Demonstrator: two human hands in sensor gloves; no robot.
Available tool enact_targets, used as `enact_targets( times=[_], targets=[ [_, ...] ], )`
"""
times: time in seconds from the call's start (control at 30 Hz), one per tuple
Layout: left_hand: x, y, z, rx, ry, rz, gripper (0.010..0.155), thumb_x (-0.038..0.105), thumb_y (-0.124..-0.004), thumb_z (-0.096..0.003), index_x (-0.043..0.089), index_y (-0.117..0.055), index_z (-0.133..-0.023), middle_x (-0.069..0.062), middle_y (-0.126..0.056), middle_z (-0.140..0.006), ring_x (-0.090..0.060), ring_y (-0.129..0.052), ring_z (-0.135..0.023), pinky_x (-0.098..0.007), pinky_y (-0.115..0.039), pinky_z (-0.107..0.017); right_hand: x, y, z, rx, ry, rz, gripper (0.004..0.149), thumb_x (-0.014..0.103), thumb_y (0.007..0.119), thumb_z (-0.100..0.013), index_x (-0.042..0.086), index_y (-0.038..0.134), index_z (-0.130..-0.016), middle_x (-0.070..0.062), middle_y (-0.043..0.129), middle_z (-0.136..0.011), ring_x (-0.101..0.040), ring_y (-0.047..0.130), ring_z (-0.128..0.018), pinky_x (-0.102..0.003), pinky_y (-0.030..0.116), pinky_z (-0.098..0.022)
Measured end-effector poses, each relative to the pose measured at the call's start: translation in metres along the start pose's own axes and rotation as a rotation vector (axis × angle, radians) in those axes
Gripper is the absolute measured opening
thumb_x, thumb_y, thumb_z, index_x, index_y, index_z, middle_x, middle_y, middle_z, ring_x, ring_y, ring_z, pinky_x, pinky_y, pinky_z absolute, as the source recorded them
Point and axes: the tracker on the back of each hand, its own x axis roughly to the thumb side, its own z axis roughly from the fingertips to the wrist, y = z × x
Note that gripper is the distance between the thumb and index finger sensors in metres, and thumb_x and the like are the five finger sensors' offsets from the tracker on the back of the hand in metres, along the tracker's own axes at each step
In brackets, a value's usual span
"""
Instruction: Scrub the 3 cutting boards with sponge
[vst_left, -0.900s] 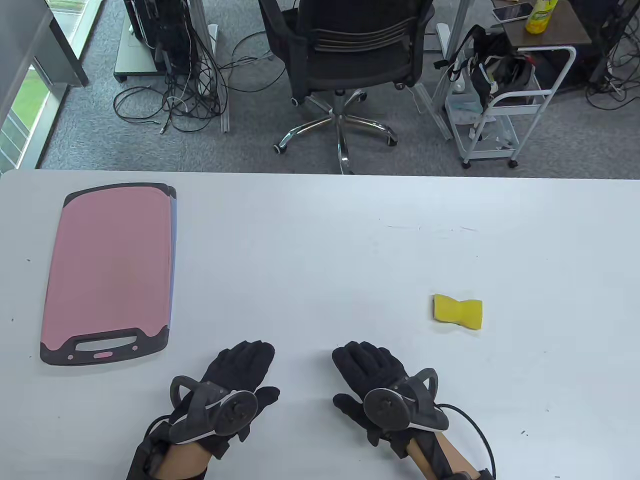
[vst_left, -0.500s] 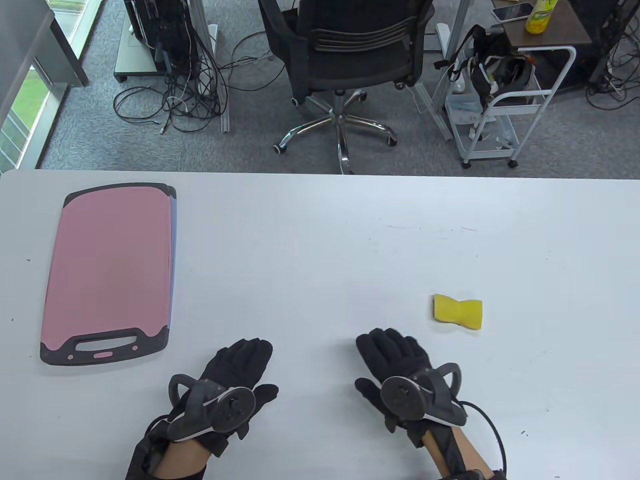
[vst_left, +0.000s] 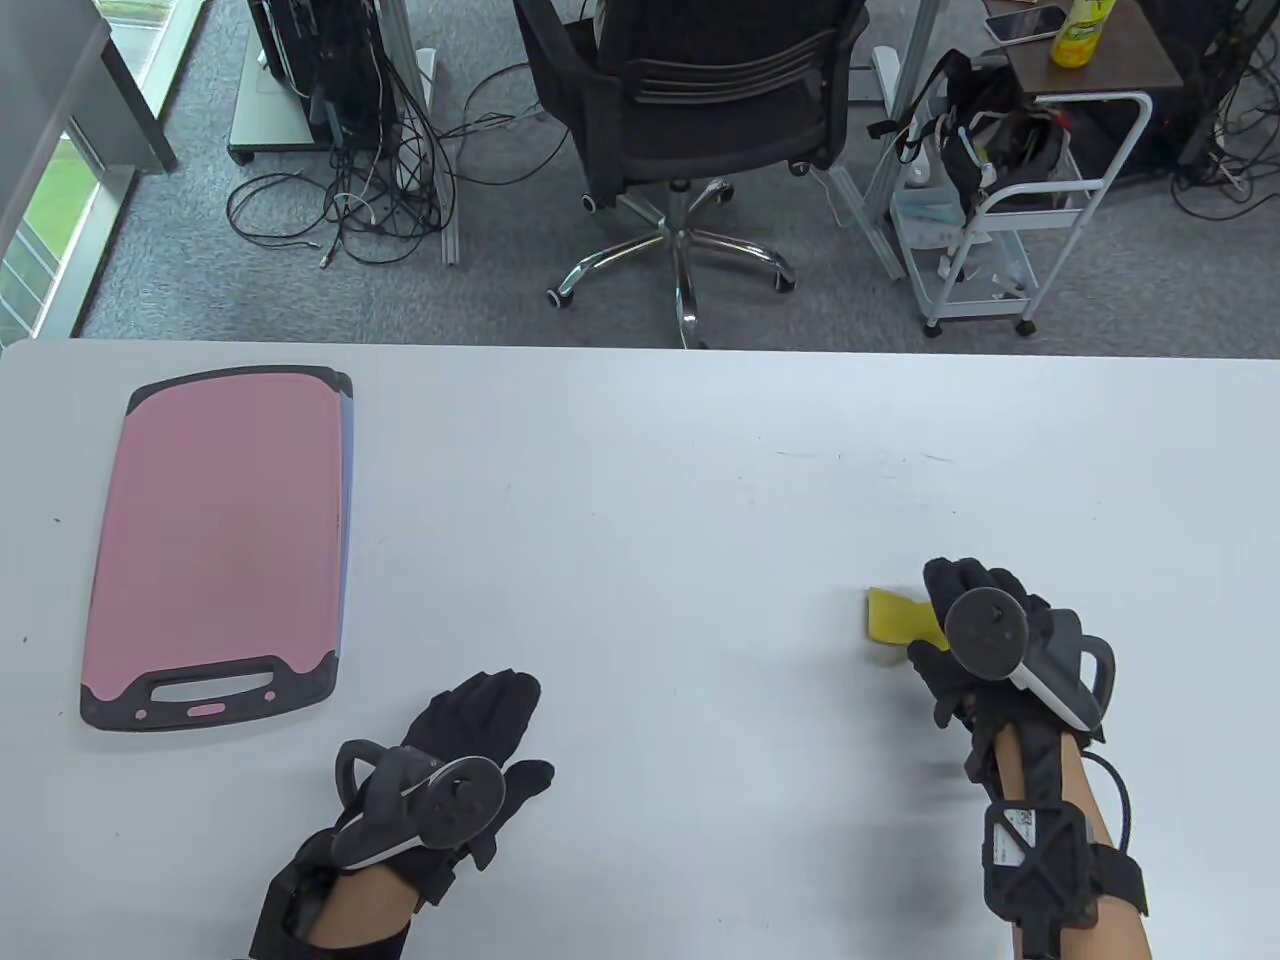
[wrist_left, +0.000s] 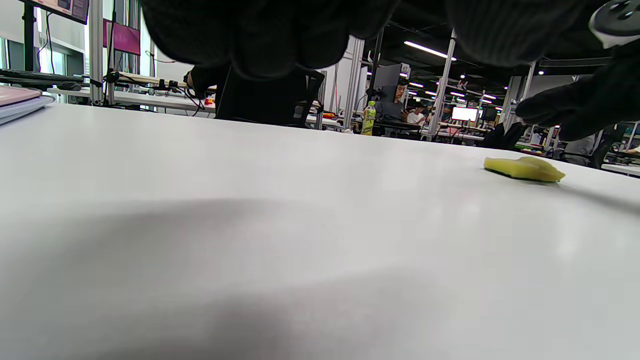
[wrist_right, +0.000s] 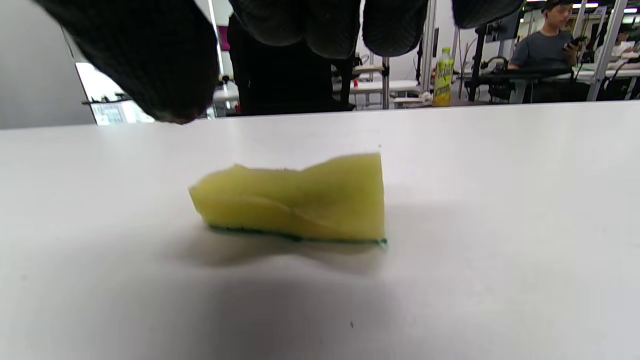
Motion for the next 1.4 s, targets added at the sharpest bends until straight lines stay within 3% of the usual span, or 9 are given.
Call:
enact_targets(
  times=[0.17, 0.4, 0.6, 0.77, 0.97, 1.13, 1.27, 1.4],
  targets=[
    [0.000, 0.000, 0.000, -0.008, 0.002, 0.005, 0.086, 0.065, -0.074, -0.0460, 0.020, -0.048, -0.115, -0.010, -0.066, -0.117, -0.037, -0.076, -0.103, -0.054, -0.071, -0.072, 0.008, 0.027, -0.031, 0.146, 0.035, 0.134, 0.084, 0.041, 0.088, -0.040, 0.023, 0.041, -0.107, -0.006, 0.041, -0.112, -0.037, 0.043, -0.104, -0.064, 0.038, -0.073],
    [-0.004, 0.002, -0.002, -0.008, 0.005, 0.038, 0.086, 0.064, -0.074, -0.0463, 0.021, -0.048, -0.115, -0.011, -0.065, -0.117, -0.038, -0.074, -0.104, -0.056, -0.070, -0.073, 0.004, 0.039, -0.040, 0.108, 0.049, 0.115, 0.073, 0.043, 0.086, -0.040, 0.020, 0.056, -0.103, -0.009, 0.061, -0.103, -0.036, 0.061, -0.096, -0.063, 0.048, -0.071],
    [-0.006, 0.002, -0.002, -0.007, 0.012, 0.028, 0.086, 0.065, -0.074, -0.0460, 0.021, -0.048, -0.115, -0.011, -0.066, -0.117, -0.038, -0.074, -0.104, -0.055, -0.071, -0.072, -0.003, 0.033, -0.020, -0.014, 0.044, 0.077, 0.072, 0.050, 0.082, -0.040, 0.017, 0.062, -0.101, -0.011, 0.070, -0.097, -0.034, 0.073, -0.086, -0.060, 0.057, -0.068],
    [-0.009, 0.001, -0.003, -0.010, 0.025, 0.019, 0.086, 0.064, -0.074, -0.0463, 0.020, -0.048, -0.115, -0.011, -0.066, -0.117, -0.039, -0.074, -0.104, -0.056, -0.070, -0.072, -0.002, 0.022, 0.014, -0.132, -0.008, -0.002, 0.073, 0.052, 0.082, -0.040, 0.016, 0.063, -0.101, -0.012, 0.071, -0.096, -0.033, 0.077, -0.082, -0.057, 0.063, -0.065],
    [-0.018, -0.001, -0.001, -0.022, 0.072, -0.029, 0.086, 0.064, -0.074, -0.0461, 0.020, -0.048, -0.115, -0.012, -0.066, -0.116, -0.039, -0.074, -0.104, -0.056, -0.070, -0.072, 0.000, 0.025, 0.053, -0.232, -0.070, -0.100, 0.073, 0.054, 0.082, -0.041, 0.015, 0.066, -0.101, -0.013, 0.075, -0.094, -0.032, 0.080, -0.079, -0.056, 0.066, -0.062],
    [-0.035, 0.005, 0.001, -0.012, 0.152, -0.017, 0.085, 0.064, -0.075, -0.0464, 0.020, -0.049, -0.115, -0.013, -0.065, -0.117, -0.040, -0.073, -0.104, -0.057, -0.070, -0.072, -0.007, 0.035, 0.068, -0.188, -0.087, -0.076, 0.073, 0.053, 0.082, -0.041, 0.015, 0.066, -0.101, -0.012, 0.075, -0.094, -0.032, 0.080, -0.079, -0.056, 0.066, -0.063],
    [-0.055, 0.016, -0.003, -0.018, 0.257, -0.024, 0.086, 0.063, -0.076, -0.0463, 0.019, -0.050, -0.115, -0.014, -0.065, -0.116, -0.041, -0.073, -0.104, -0.058, -0.069, -0.072, -0.013, 0.031, 0.071, -0.220, -0.079, -0.103, 0.073, 0.053, 0.082, -0.041, 0.015, 0.066, -0.101, -0.013, 0.075, -0.094, -0.033, 0.080, -0.079, -0.056, 0.066, -0.063],
    [-0.081, 0.012, 0.012, 0.022, 0.330, 0.012, 0.082, 0.059, -0.077, -0.0473, 0.020, -0.051, -0.114, -0.014, -0.066, -0.116, -0.041, -0.073, -0.103, -0.058, -0.070, -0.072, -0.013, 0.027, 0.073, -0.227, -0.096, -0.148, 0.073, 0.053, 0.082, -0.041, 0.014, 0.067, -0.101, -0.013, 0.075, -0.094, -0.033, 0.080, -0.079, -0.055, 0.066, -0.063]
  ],
)
